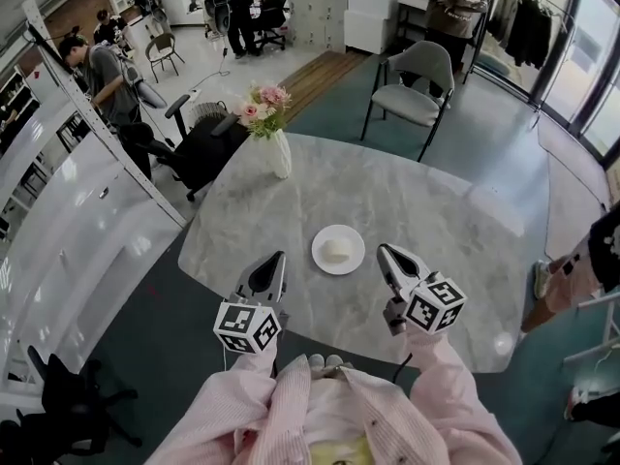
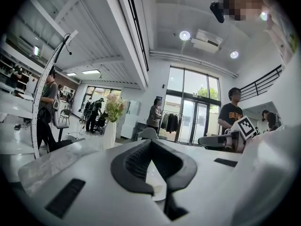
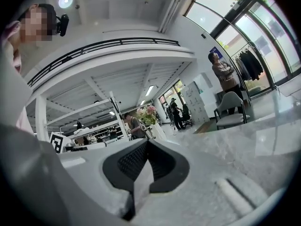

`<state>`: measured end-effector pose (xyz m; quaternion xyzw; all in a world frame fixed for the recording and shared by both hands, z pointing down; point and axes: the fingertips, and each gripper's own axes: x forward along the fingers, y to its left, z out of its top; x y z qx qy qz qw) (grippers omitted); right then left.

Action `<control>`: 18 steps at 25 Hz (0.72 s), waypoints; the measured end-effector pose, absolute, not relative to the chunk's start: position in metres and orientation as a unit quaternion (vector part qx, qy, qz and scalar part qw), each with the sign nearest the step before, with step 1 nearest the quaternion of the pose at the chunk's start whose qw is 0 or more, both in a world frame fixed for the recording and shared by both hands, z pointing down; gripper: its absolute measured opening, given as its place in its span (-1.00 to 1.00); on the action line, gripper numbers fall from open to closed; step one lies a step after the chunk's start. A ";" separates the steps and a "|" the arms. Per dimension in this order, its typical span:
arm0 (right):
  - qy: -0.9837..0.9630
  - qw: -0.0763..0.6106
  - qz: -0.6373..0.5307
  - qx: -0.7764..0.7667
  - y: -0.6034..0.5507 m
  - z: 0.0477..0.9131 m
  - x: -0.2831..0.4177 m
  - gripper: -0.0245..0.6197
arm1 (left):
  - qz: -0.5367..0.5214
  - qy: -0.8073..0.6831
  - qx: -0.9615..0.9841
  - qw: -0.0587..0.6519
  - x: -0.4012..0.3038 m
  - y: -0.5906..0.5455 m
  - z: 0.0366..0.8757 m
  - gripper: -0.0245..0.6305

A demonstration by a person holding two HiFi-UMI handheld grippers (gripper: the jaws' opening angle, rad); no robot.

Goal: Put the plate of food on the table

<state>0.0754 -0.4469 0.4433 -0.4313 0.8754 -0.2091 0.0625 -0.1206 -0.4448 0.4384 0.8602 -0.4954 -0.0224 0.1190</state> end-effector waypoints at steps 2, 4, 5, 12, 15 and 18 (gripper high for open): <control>0.875 0.063 -0.201 -0.436 -0.446 0.441 0.077 -0.91 | -0.027 -0.499 0.858 0.120 -0.123 -0.445 0.436 -0.93; 0.874 0.065 -0.195 -0.440 -0.447 0.438 0.078 -0.91 | -0.029 -0.503 0.856 0.116 -0.126 -0.446 0.432 -0.93; 0.874 0.065 -0.193 -0.441 -0.447 0.437 0.078 -0.91 | -0.029 -0.505 0.855 0.113 -0.127 -0.446 0.430 -0.93; 0.872 0.070 -0.185 -0.448 -0.450 0.436 0.084 -0.91 | -0.023 -0.513 0.853 0.099 -0.131 -0.448 0.428 -0.93; 0.872 0.071 -0.183 -0.449 -0.449 0.436 0.086 -0.91 | -0.020 -0.514 0.852 0.098 -0.130 -0.448 0.429 -0.93; 0.871 0.070 -0.178 -0.452 -0.448 0.434 0.089 -0.91 | -0.016 -0.515 0.852 0.095 -0.129 -0.447 0.429 -0.93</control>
